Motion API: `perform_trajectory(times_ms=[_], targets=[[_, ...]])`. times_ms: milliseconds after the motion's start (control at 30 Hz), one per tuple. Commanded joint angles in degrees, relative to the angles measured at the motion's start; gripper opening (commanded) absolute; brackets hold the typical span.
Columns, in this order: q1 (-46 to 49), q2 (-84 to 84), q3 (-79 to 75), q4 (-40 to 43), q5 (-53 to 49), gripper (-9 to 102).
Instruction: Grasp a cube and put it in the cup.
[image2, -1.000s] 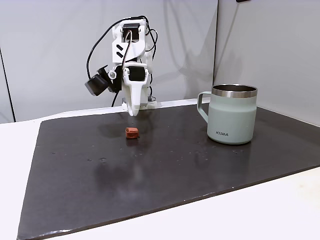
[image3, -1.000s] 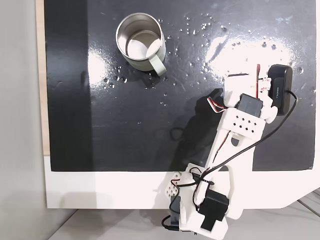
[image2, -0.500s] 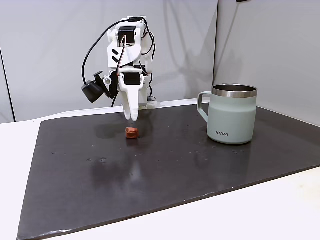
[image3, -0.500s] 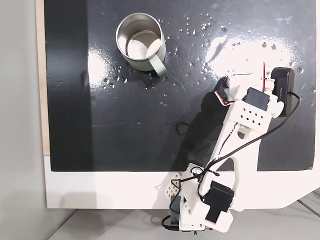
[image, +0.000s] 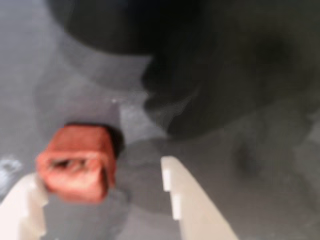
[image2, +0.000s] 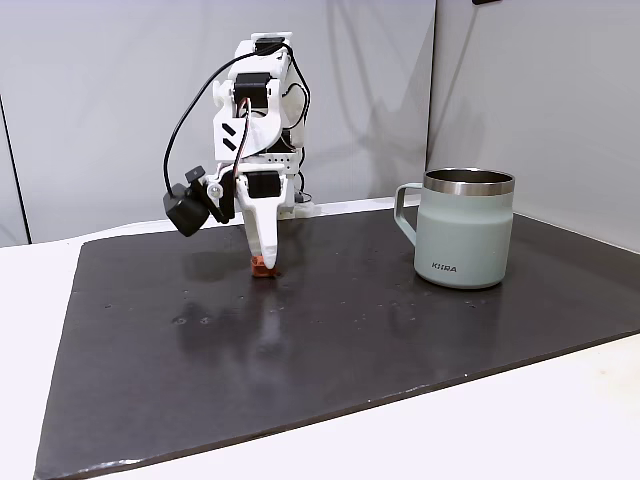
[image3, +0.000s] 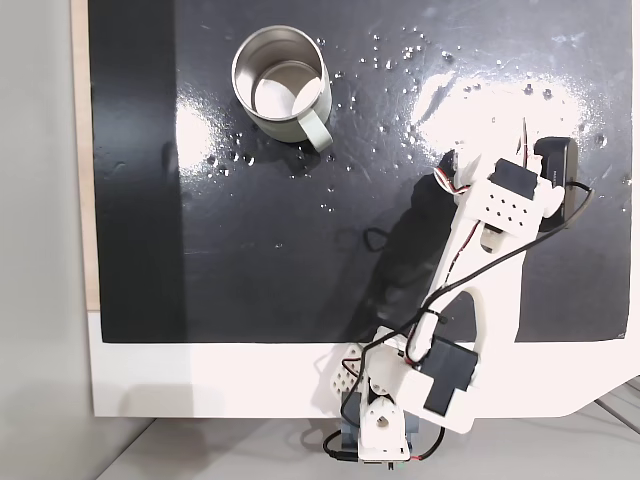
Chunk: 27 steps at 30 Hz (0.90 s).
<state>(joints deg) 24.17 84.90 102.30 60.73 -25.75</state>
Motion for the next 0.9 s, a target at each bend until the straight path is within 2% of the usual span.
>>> perform_trajectory(times_ms=[0,167,867], targets=[[0.26,-0.97,-3.87,-1.32,-0.70,25],[0.26,-3.08,-3.87,-2.37,-0.79,24],[1.41,-1.58,-2.90,-1.76,-2.81,5]])
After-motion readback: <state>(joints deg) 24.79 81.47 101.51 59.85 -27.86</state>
